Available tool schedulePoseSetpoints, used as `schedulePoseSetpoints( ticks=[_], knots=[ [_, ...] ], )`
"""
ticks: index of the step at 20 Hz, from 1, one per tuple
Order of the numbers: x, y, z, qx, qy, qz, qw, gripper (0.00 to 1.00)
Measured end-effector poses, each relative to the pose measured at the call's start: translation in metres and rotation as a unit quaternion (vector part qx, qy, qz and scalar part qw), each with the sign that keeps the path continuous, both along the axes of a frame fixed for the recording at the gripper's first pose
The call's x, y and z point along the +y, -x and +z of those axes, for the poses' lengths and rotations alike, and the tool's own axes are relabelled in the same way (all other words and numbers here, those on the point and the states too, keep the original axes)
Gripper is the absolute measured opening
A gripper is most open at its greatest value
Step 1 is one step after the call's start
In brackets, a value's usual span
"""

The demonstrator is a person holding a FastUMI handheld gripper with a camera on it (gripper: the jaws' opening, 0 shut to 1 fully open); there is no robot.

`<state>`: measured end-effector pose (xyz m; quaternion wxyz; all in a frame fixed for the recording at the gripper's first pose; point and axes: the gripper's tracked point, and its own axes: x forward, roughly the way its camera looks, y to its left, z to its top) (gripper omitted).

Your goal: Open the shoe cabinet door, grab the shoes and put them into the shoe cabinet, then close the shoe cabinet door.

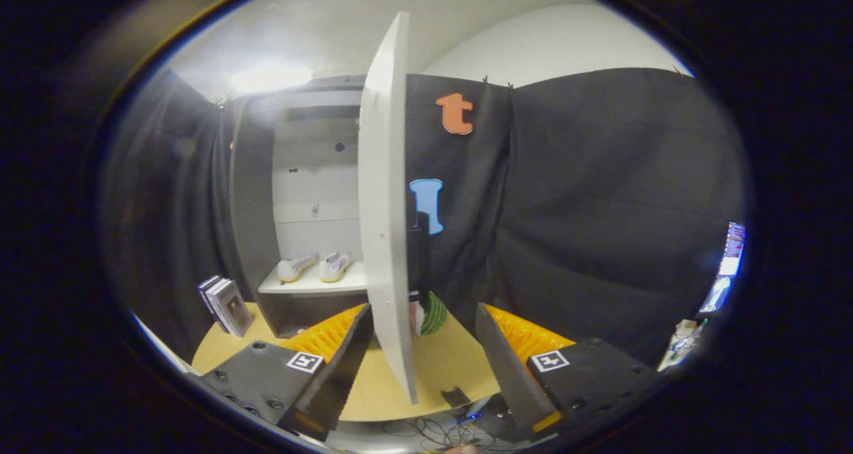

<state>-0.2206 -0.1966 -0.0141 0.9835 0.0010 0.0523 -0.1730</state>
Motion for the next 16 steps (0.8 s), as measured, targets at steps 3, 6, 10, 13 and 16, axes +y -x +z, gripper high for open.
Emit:
schedulePoseSetpoints(
  ticks=[3, 6, 10, 13, 16],
  knots=[
    [-0.051, -0.02, 0.01, -0.006, 0.001, 0.013, 1.0, 0.97],
    [-0.086, -0.063, 0.007, -0.001, -0.005, 0.038, 0.999, 0.97],
    [-0.105, -0.122, -0.002, 0.003, -0.011, 0.077, 0.997, 0.97],
    [-0.104, -0.156, -0.002, 0.0, -0.014, 0.108, 0.994, 0.96],
    [-0.089, -0.188, -0.004, 0.003, -0.016, 0.138, 0.99, 0.96]
  ],
)
